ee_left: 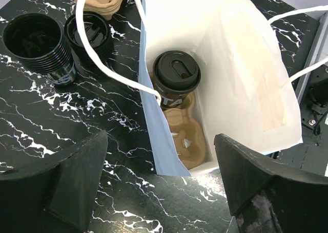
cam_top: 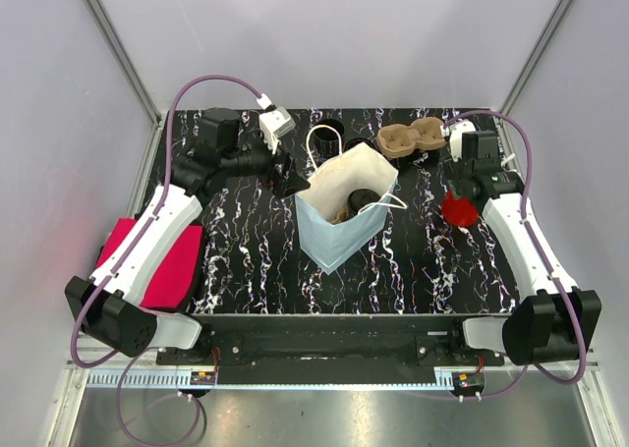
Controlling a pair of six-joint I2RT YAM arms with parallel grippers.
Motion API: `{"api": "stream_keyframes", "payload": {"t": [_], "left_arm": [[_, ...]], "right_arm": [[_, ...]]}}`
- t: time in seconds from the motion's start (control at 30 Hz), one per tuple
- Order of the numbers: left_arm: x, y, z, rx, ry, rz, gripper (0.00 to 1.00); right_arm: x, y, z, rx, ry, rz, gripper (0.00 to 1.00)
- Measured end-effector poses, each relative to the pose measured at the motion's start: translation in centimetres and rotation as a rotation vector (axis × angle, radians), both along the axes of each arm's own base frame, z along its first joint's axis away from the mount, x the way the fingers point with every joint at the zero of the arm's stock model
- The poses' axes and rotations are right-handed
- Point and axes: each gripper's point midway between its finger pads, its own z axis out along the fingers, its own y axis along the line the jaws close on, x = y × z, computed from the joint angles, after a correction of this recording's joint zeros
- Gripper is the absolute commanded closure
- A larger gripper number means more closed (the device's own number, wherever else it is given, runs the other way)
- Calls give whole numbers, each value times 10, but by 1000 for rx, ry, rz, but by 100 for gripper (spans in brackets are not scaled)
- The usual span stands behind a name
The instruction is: Pack the takeout coffee
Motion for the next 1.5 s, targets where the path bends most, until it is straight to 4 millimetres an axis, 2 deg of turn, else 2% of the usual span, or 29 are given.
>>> {"api": "stream_keyframes", "payload": {"t": [0.1, 0.3, 0.8, 0.97, 1.13, 1.33, 1.43, 1.5], "left_arm": [[-1, -1, 0, -2, 1, -7, 11], [-2, -2, 1, -4, 1, -13, 11], [-7, -7, 0, -7, 5, -34, 12], [-8, -9, 0, -7, 6, -39, 12], [-7, -11, -4, -3, 19, -43, 11], [-5, -14, -11, 5, 35, -46, 12], [-4, -15, -13, 9, 41, -47, 16], [-2, -16, -15, 13, 44, -44, 23]], "right_arm": [[-2, -5, -6, -2, 15, -4, 53], [1, -5, -8, 5, 11, 2, 60], [-4, -3, -19, 14, 43, 12, 99], [-7, -1, -15, 22, 36, 16, 100], [-14, 1, 5, 37, 9, 27, 100], [-18, 5, 49, 60, -64, 44, 100], [-23, 6, 75, 72, -109, 53, 100], [-27, 9, 95, 88, -144, 66, 100]]}}
